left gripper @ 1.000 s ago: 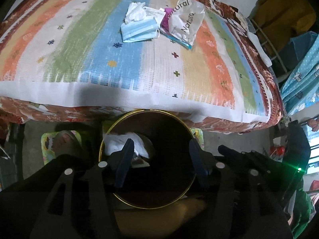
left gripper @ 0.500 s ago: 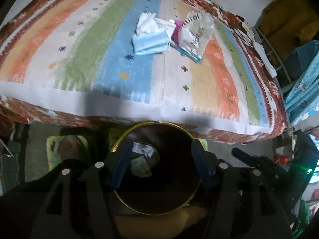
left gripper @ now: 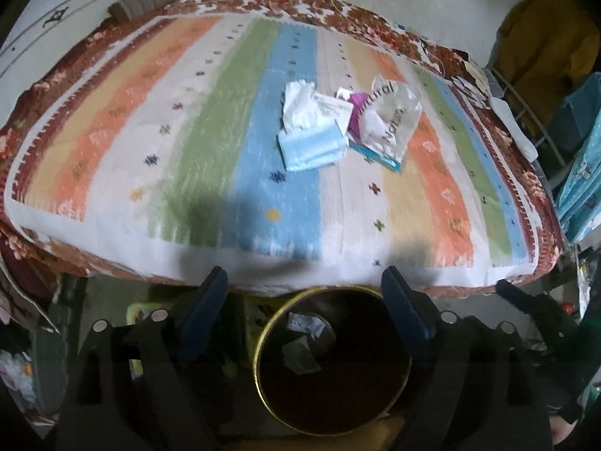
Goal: Collect trash
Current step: 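Move both open tools back to the trash pile on the bed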
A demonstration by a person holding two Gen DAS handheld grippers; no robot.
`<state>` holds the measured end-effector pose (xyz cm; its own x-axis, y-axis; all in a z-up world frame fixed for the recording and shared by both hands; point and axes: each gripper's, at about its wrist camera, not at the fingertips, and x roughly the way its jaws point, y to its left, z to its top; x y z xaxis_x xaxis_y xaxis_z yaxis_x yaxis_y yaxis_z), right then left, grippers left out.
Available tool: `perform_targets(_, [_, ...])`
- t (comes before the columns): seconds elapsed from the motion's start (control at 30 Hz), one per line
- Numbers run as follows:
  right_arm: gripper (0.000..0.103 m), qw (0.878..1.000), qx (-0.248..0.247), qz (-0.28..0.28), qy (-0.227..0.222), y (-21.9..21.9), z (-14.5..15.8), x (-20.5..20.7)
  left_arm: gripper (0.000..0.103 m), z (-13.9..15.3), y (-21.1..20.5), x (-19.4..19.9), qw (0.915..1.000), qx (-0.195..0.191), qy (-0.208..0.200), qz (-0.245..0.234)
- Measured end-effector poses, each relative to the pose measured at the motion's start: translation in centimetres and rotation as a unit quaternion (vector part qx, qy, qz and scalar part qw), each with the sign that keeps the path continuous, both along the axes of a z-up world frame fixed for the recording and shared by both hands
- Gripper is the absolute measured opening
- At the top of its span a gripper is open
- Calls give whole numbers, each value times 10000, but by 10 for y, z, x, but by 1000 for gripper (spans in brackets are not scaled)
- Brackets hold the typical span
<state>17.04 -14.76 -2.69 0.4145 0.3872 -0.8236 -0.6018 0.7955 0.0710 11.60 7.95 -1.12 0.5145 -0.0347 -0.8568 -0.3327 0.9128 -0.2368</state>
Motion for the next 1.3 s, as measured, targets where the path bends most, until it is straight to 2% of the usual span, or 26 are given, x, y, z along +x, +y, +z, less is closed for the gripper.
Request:
perform_targets(0.13, [87, 9999, 152, -13, -53, 0, 8, 10, 92, 1, 4, 9, 9999, -111, 4, -33])
perform_targets(0.23, [92, 9996, 286, -44, -63, 1, 13, 19, 95, 4, 8, 16, 10000, -40, -22, 19])
perform_targets(0.37, [94, 9992, 409, 5, -44, 6, 17, 29, 97, 8, 19, 30, 9999, -22, -57, 103])
perform_targets(0.5, [94, 9987, 512, 55, 1, 14, 19, 38, 97, 11, 32, 45, 9996, -181, -96, 168])
perform_targets(0.7, [94, 9976, 673, 122, 138, 27, 20, 53, 97, 14, 45, 67, 9996, -150, -139, 212])
perform_targets(0.87, [94, 9971, 708, 213, 194, 42, 20, 65, 97, 7, 58, 89, 9994, -271, -123, 183])
perform_targets(1.17, [94, 9961, 740, 406, 245, 76, 17, 86, 97, -11, 84, 127, 9961, -818, -204, 273])
perform_targets(1.3, [94, 9962, 720, 349, 355, 88, 7, 100, 96, -18, 89, 138, 9951, -937, -217, 237])
